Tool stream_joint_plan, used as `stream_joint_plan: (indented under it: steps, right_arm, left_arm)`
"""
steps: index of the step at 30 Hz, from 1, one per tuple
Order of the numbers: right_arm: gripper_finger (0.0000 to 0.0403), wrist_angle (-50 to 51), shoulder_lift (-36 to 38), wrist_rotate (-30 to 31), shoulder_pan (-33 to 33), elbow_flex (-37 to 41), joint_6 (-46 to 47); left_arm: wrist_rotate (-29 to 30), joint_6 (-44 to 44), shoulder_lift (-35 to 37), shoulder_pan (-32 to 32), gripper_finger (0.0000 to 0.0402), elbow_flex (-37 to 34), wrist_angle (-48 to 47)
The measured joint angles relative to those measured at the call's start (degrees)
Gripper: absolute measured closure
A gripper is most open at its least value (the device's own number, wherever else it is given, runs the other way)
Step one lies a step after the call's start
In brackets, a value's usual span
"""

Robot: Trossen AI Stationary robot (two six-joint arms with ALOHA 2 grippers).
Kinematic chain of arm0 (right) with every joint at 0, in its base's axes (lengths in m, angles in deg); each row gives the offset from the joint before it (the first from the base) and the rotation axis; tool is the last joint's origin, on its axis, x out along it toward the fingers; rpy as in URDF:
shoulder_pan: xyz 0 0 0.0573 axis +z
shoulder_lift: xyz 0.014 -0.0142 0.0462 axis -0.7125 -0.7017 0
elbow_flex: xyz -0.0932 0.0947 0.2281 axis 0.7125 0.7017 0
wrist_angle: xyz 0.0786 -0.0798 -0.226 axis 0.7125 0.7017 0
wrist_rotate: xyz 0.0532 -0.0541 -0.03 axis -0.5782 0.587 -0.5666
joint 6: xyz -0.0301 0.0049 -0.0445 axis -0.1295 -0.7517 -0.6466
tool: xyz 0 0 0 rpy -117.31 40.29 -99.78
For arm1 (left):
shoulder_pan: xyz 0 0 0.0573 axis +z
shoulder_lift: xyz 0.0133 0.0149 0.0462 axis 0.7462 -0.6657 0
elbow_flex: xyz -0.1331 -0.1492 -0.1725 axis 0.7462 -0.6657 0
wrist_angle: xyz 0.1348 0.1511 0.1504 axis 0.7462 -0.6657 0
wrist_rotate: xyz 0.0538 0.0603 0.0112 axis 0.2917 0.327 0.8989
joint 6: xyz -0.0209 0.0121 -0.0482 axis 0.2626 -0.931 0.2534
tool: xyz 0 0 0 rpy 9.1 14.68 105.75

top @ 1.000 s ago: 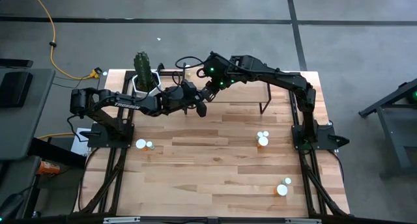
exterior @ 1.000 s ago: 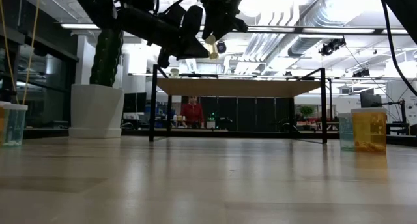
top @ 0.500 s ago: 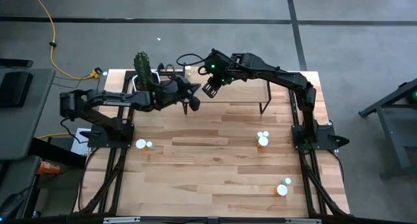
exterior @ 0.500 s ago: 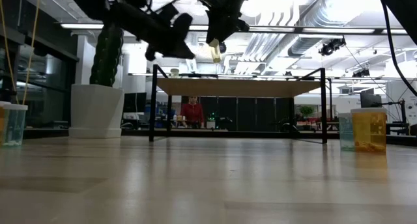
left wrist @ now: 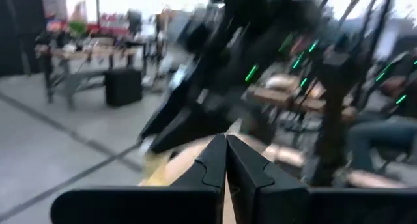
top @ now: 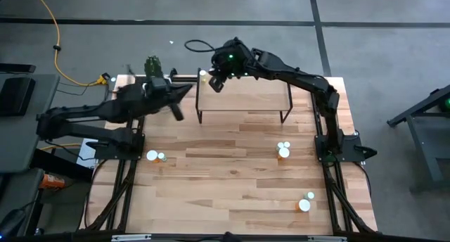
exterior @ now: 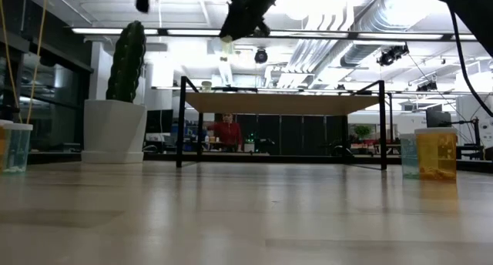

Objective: Pick and place medicine bottles onto shelf by color
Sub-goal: Align the bottom yellow pill bottle with the other yellow pill bottle on the shelf

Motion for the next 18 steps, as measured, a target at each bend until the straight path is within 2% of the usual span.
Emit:
stream_joint_plan:
  steps: [7,12,18]
  right_arm:
    - [0.0299,-4.02,-6.43,0.17,-0.07,0.00,0.94]
    - [0.0299,-5.51,-8.71,4.02,-0.05,0.02,0.17]
    - [0.0299,-8.08,-9.40,4.74,-0.05,0.02,-1.39]
  left_arm:
    - [0.86,0.00,7.16,-3.55,0.0401,0.00,0.01]
    - [1.84,-0.02,7.60,-3.82,0.0401,0.00,-0.05]
    - [1.96,-0.14,6.66,-3.82,0.0401,0.00,-0.34]
